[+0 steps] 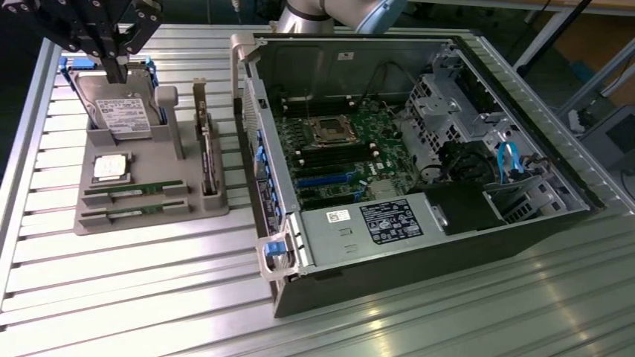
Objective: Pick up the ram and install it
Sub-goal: 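Pick up the ram and move it above insertion slot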
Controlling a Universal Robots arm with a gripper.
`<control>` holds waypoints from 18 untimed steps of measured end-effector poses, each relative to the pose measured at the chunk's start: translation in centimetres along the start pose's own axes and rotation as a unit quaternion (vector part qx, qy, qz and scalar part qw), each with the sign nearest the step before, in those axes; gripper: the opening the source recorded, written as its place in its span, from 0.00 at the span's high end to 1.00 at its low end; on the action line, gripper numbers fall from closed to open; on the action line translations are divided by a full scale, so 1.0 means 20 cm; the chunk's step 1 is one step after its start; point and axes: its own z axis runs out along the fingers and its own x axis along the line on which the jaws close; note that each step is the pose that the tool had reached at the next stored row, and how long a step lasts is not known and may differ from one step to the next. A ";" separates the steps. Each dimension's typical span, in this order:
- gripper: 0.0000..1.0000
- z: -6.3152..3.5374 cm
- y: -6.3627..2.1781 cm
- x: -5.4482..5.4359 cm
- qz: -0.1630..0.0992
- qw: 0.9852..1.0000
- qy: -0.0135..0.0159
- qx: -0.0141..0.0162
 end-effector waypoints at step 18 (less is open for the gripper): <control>0.90 0.000 0.000 0.00 -0.190 0.982 0.008 0.000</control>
